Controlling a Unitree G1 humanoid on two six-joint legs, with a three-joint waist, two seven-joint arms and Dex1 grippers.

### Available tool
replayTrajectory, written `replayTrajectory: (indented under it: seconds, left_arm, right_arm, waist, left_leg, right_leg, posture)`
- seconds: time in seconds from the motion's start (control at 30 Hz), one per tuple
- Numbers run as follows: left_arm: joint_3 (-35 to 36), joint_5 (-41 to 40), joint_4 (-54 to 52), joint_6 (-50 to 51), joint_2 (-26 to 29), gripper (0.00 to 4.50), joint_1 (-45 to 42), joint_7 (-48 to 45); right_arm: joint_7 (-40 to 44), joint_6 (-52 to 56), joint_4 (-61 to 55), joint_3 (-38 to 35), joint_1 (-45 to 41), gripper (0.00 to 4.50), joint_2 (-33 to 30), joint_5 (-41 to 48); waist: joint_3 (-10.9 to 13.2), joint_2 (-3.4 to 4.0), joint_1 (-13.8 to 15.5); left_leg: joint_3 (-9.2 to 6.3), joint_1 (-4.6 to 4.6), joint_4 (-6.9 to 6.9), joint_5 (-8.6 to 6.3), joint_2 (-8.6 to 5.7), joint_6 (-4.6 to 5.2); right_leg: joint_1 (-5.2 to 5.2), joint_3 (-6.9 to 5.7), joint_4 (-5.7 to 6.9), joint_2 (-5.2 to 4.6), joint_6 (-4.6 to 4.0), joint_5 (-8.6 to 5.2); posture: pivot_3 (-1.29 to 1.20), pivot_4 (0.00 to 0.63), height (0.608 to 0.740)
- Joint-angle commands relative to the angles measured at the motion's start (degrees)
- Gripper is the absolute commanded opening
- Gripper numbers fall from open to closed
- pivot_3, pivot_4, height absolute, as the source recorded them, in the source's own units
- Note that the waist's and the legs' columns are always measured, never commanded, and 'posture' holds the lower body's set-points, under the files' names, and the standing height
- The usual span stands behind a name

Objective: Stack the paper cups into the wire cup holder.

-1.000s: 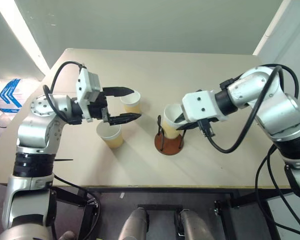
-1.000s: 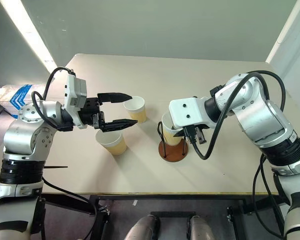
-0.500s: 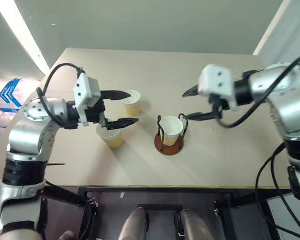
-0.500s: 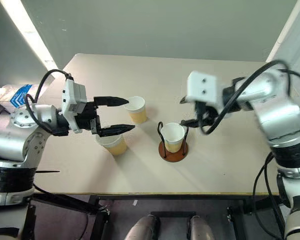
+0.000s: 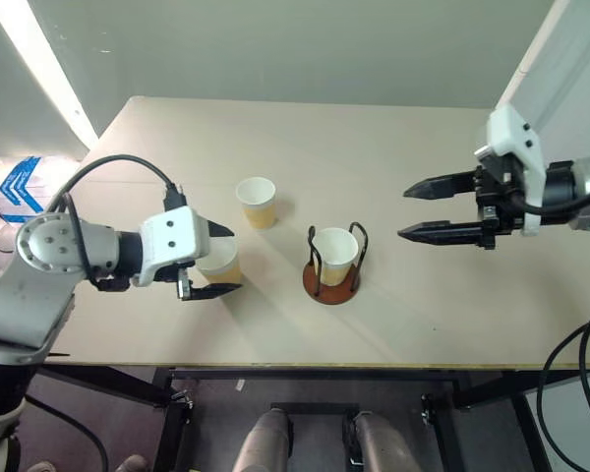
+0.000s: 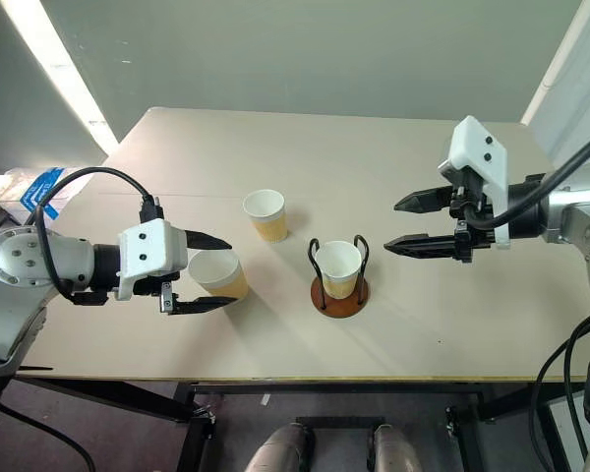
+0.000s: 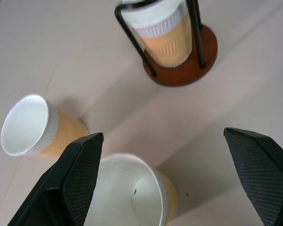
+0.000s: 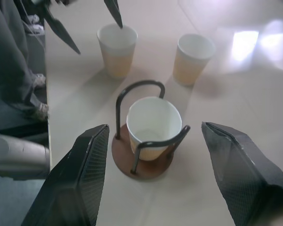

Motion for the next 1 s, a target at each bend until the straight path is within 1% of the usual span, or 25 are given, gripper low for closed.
replayTrajectory:
  seconds: [0.03, 0.17, 0.4, 0.63, 0.93, 1.0]
  left_arm:
    - [0.27, 2.21, -1.94, 0.65, 1.98, 4.5, -1.83, 0.78]
    - [-1.88, 6.15, 0.05, 0.41, 3.69, 4.5, -3.33, 1.05]
    - [-4.71, 10.09, 2.6, -1.99, 4.47, 4.5, -3.65, -0.55]
    - [-6.39, 11.96, 4.78, -4.24, 4.06, 4.5, -4.0, -2.15]
    - [-10.58, 16.08, 11.79, -10.39, 2.67, 4.5, -5.73, -4.95]
    - [-11.24, 16.38, 12.94, -12.16, 1.96, 4.09, -6.28, -5.74]
  right_arm:
    - [-0.94, -0.28, -2.06, -2.75, 0.62, 3.31, -1.67, 3.09]
    - [-1.16, -0.43, -2.64, -4.11, 1.1, 3.31, -1.09, 7.51]
    - [-3.17, -0.52, -2.8, -4.75, 1.45, 3.31, -1.98, 11.12]
    - [-4.32, -2.71, -3.74, -5.42, 3.02, 3.31, -3.09, 12.81]
    - [-5.82, -6.87, -5.19, -5.36, 5.54, 3.31, -2.95, 13.37]
    - [-6.08, -7.47, -5.26, -5.21, 5.88, 3.38, -2.94, 13.41]
  waist:
    - [0.0, 0.0, -0.02]
    - [0.0, 0.01, -0.07]
    - [0.0, 0.01, -0.06]
    - [0.0, 0.01, -0.01]
    - [0.0, 0.01, -0.06]
    - [0.0, 0.01, -0.04]
  left_leg:
    - [0.0, -0.01, 0.0, -0.01, 0.0, -0.01]
    - [0.0, -0.08, -0.05, -0.05, 0.0, -0.05]
    - [0.0, -0.09, -0.09, -0.21, 0.01, -0.03]
    - [-0.01, -0.1, -0.09, -0.26, 0.02, -0.04]
    - [-0.01, -0.08, -0.07, -0.26, 0.04, -0.04]
    - [-0.01, -0.09, -0.07, -0.26, 0.04, -0.04]
  right_leg:
    - [-0.01, 0.0, -0.01, 0.0, -0.01, -0.01]
    - [-0.11, 0.0, -0.02, 0.01, -0.02, -0.04]
    - [-0.15, -0.01, -0.03, 0.01, -0.06, -0.17]
    - [-0.16, -0.02, -0.03, 0.01, -0.07, -0.18]
    - [-0.17, -0.02, 0.03, 0.01, -0.07, -0.18]
    - [-0.17, -0.03, 0.03, 0.01, -0.07, -0.18]
  posture:
    - [0.0, 0.15, 0.74]
    - [0.0, 0.15, 0.74]
    - [0.0, 0.15, 0.74]
    - [0.0, 0.15, 0.74]
    - [0.0, 0.15, 0.74]
    - [0.0, 0.15, 0.74]
